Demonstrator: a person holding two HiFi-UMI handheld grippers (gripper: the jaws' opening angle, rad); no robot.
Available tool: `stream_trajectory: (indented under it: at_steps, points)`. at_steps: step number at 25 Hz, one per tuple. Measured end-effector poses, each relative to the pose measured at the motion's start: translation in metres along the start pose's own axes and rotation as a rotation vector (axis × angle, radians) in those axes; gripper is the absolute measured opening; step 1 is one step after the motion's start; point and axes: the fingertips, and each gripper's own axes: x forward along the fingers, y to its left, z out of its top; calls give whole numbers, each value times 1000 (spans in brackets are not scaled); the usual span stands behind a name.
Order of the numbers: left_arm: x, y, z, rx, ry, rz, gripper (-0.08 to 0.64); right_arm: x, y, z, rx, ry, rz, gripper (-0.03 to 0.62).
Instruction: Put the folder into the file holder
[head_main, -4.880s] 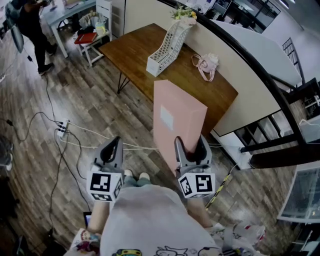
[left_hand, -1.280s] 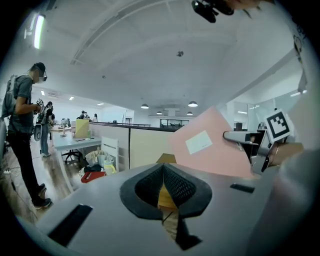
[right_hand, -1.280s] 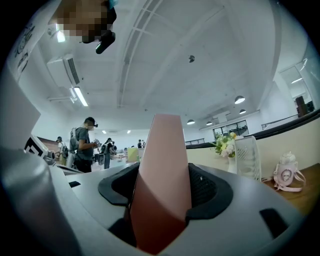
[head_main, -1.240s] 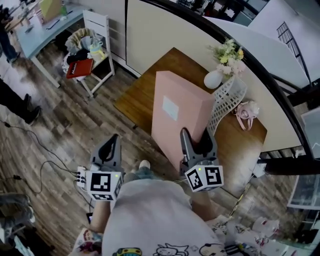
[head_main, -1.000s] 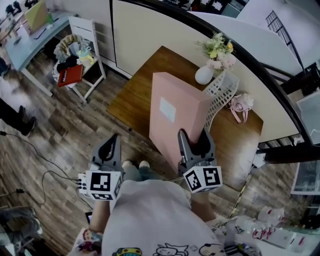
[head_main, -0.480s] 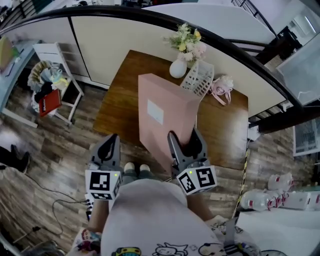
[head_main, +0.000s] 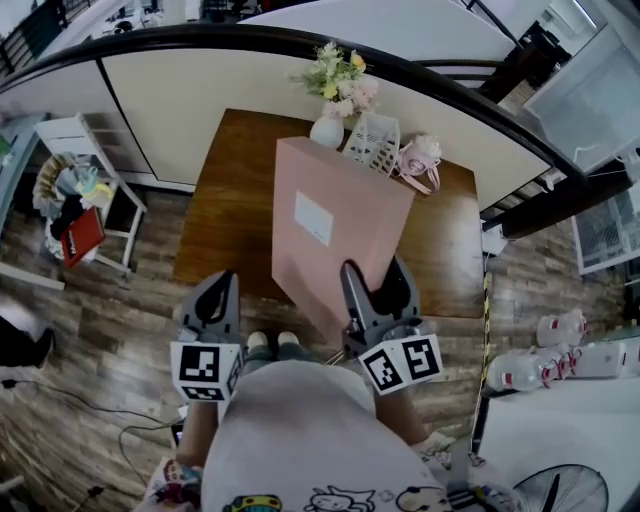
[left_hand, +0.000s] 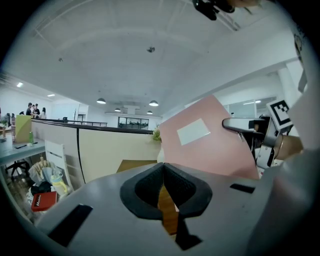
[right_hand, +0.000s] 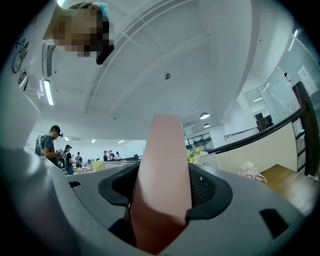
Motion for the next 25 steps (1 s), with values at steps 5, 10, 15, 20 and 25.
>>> stream_trajectory:
  at_steps: [5,10,15,20,25]
  points:
    - [12,-14,2,20,3,-72,6,-18,-19,23,30,-57,-81,290]
    - [25,-31,3,41,9,-147,6,-38,-40,35,21,-90,-166,290]
    - [34,-51,5,70,6,-215,6,-61,-60,46,18,-123,-250,290]
    - [43,-66,10,69,-5,-258,6,-77,-80,57,-1,-162,-327,290]
    - [53,-70,14,73,-11,-278,6,-83,-98,62,-6,-189,-392,290]
